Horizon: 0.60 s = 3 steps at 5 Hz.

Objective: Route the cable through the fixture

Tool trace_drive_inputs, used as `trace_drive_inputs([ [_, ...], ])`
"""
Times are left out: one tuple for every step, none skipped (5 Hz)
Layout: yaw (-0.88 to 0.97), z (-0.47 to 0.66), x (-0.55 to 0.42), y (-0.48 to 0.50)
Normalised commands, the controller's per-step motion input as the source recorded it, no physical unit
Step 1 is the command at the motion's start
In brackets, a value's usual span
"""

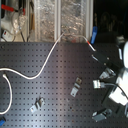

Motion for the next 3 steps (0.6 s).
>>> trace_drive_inputs([
  [-0.41, 0.12, -0.558, -0.231],
  [-0.29, 0.27, -0.2, 0.108],
  [-0.22, 0.25, 0.021, 0.455],
])
